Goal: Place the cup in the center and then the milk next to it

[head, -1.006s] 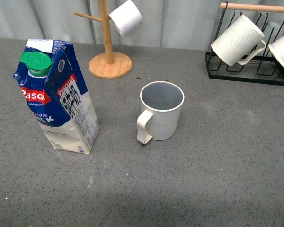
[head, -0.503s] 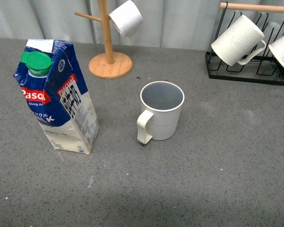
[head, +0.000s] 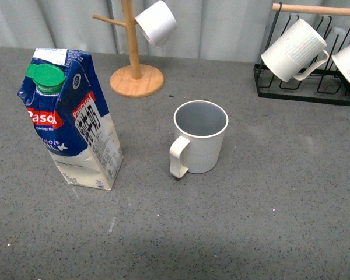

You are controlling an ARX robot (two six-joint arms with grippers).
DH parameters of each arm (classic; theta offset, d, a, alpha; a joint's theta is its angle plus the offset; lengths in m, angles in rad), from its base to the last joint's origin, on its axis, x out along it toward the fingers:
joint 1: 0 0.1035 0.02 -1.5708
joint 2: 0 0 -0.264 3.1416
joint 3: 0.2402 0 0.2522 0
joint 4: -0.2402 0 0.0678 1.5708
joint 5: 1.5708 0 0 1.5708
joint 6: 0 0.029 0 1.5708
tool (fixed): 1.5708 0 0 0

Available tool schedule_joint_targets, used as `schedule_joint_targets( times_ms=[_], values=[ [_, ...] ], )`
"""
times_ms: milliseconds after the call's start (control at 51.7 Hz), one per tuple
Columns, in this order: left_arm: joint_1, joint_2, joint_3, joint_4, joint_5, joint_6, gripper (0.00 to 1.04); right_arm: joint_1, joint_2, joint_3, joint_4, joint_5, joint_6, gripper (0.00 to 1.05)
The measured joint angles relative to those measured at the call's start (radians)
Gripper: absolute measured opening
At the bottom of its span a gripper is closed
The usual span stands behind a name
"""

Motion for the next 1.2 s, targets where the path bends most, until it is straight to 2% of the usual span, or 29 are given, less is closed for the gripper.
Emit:
schedule_joint_targets(
  times_ms=[232,348,522,677,774,813,851,909,1083,1200],
  values=[
    [0.000,0.000,0.000,0.000,0.001,0.000,0.98,0.000,-0.039,0.000,-0.013,0.000,-0.001,0.02],
    [0.000,0.000,0.000,0.000,0.001,0.000,0.98,0.000,-0.040,0.000,-0.013,0.000,0.000,0.21],
    [0.000,0.000,0.000,0.000,0.001,0.000,0.98,0.000,-0.040,0.000,-0.013,0.000,0.000,0.64],
    [0.000,0.000,0.000,0.000,0.001,0.000,0.98,0.000,-0.040,0.000,-0.013,0.000,0.001,0.97],
    [0.000,0.000,0.000,-0.001,-0.002,0.000,0.98,0.000,-0.040,0.000,-0.013,0.000,0.000,0.95],
    [-0.022,0.023,0.016,-0.066,-0.076,0.002,0.98,0.000,-0.040,0.000,-0.013,0.000,0.000,0.95],
    [-0.035,0.049,0.023,-0.112,-0.111,0.002,0.98,0.000,-0.040,0.000,-0.013,0.000,0.000,0.95],
    [-0.034,0.079,0.023,-0.117,-0.095,-0.004,0.98,0.000,-0.040,0.000,-0.013,0.000,0.000,0.95],
    [-0.016,0.243,0.037,0.021,-0.035,-0.056,0.98,0.000,-0.040,0.000,-0.013,0.000,0.000,0.95],
    [-0.050,0.436,0.038,0.175,0.022,-0.076,0.98,0.000,-0.040,0.000,-0.013,0.000,0.000,0.95]
  ],
)
